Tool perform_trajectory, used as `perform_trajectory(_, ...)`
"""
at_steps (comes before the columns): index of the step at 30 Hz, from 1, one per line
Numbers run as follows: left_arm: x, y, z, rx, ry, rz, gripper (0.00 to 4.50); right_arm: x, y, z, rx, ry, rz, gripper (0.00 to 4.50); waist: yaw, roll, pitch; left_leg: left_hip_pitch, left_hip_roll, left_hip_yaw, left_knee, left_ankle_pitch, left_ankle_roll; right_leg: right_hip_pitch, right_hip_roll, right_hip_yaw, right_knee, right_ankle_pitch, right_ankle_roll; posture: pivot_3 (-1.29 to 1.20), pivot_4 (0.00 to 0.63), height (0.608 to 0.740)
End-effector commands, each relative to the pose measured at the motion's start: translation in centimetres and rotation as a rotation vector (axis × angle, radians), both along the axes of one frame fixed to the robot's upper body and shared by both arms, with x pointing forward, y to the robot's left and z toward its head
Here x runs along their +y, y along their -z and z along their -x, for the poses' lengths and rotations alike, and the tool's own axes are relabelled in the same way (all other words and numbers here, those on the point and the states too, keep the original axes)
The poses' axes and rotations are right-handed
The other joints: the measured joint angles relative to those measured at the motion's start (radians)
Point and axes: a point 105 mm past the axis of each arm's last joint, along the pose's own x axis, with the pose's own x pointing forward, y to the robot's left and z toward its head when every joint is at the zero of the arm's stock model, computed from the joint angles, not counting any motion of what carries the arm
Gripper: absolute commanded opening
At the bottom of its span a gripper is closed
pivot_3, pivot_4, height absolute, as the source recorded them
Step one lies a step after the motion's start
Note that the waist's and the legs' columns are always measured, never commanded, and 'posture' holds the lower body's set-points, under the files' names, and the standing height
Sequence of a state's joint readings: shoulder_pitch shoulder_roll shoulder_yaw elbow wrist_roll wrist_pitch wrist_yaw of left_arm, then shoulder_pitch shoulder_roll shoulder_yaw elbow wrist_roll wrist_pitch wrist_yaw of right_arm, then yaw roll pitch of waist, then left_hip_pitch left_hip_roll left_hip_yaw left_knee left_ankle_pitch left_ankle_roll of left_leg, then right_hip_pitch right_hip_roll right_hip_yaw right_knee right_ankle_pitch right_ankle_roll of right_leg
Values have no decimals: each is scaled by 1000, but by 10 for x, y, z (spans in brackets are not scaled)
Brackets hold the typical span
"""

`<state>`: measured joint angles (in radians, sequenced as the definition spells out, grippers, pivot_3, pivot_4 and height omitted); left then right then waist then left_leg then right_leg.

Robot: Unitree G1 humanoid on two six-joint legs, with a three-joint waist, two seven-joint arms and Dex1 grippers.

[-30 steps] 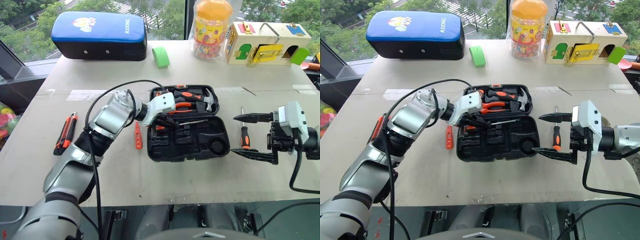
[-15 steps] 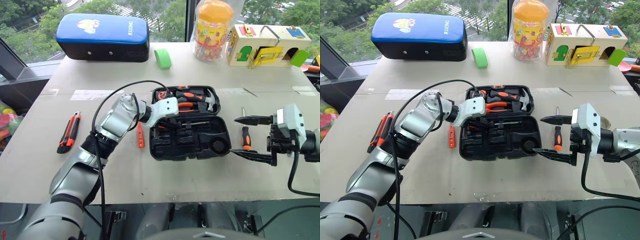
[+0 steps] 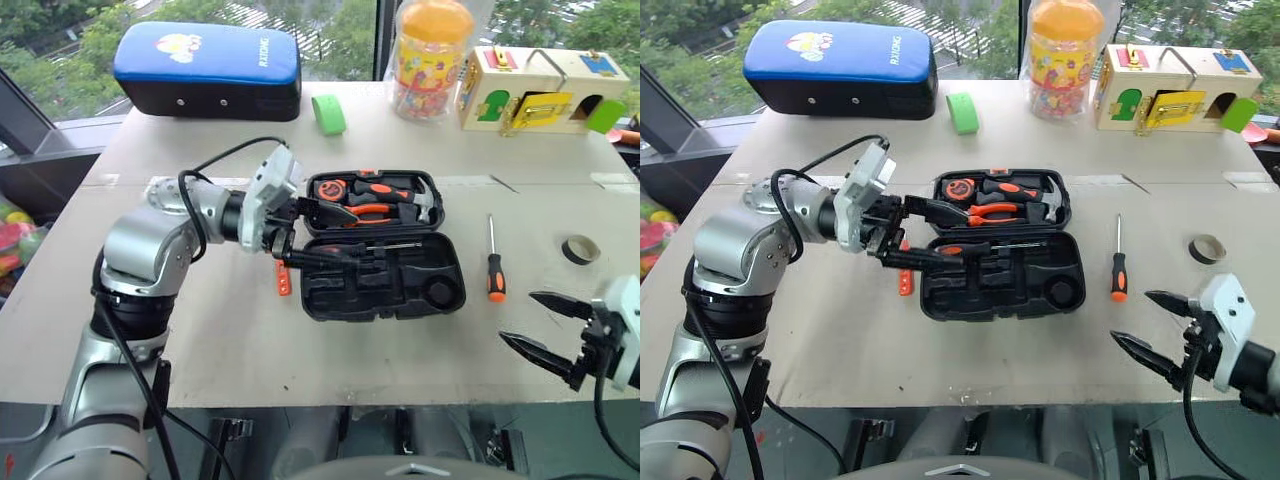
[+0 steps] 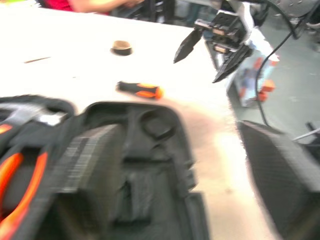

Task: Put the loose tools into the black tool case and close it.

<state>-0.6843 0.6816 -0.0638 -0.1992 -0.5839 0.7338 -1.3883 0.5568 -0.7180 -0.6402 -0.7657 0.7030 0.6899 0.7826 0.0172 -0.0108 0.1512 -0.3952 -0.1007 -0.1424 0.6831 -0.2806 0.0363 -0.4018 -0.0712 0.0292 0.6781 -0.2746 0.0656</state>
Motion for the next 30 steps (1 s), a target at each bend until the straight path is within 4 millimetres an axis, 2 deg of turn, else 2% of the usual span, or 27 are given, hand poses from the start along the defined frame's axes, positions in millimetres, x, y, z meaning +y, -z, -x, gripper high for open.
perform_trajectory(1,-5,-8,9,-6,81,41,4466,-4,-1,6,-23,104,31,4500,-1,0,0,1,0,0,-1,0,0,1,0,0,0,0,0,0,150,735)
perform_trajectory(6,-7,-8,13,-13,115,22,4466,-3,3,-9,-40,180,1,4500,-7,0,0,2,0,1,-1,0,0,1,0,1,-1,0,0,0,150,735)
perform_trajectory(13,-7,-3,13,-74,103,-25,4466,1,17,-61,-65,319,-39,4500,-2,1,0,1,1,1,-3,0,-1,-1,1,2,-1,0,0,0,150,735)
perform_trajectory(15,-6,-3,12,-84,92,-28,4466,2,22,-71,-62,349,-49,4500,-1,1,0,0,0,1,-4,0,-1,-1,0,1,-2,0,0,0,150,735)
perform_trajectory(23,-3,-5,11,-92,55,-41,4466,7,51,-96,-41,475,-36,4500,-6,1,0,0,0,1,-5,1,-1,-2,1,2,-3,0,0,0,150,735)
perform_trajectory(26,-1,-4,10,-85,47,-43,4500,13,53,-101,-67,504,-35,3659,-7,0,0,0,0,2,-5,1,-1,-2,1,2,-2,0,0,0,150,735)
perform_trajectory(28,1,-3,8,-84,31,-44,4500,11,46,-106,-124,584,-40,2746,-9,0,-1,1,0,2,-5,1,-1,-2,1,2,-2,0,0,0,150,735)
perform_trajectory(30,3,0,4,-85,7,-50,4500,17,32,-108,-190,602,-80,1846,-15,0,-1,1,1,2,-5,1,-2,-3,2,3,-1,0,0,0,150,735)
